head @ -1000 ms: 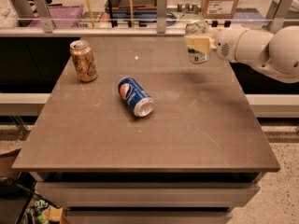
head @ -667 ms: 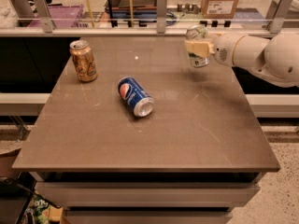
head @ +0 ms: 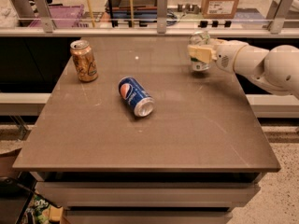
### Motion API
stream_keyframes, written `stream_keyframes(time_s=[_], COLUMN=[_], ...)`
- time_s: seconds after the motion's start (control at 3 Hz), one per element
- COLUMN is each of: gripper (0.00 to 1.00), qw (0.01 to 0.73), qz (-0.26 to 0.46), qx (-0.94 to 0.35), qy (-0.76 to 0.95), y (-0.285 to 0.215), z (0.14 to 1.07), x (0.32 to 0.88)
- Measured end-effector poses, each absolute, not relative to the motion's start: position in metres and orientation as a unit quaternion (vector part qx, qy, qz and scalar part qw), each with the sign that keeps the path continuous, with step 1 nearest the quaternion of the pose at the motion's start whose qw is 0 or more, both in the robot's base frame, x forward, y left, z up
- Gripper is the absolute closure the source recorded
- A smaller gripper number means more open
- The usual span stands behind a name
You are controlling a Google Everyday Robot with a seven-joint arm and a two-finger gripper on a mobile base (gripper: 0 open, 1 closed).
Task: Place 7up can upright
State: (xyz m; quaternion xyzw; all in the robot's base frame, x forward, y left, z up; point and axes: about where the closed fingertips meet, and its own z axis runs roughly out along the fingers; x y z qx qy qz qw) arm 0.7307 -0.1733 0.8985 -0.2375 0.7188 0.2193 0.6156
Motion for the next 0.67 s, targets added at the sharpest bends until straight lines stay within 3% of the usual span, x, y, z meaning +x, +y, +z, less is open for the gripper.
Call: stream_keyframes(time_s=[0.67], gripper=[1.0], qw=[0.65], qz=[0.263], qx=[-0.221], qy=[0.678], y=[-0.172], z=[0.8972], x=[0.7319])
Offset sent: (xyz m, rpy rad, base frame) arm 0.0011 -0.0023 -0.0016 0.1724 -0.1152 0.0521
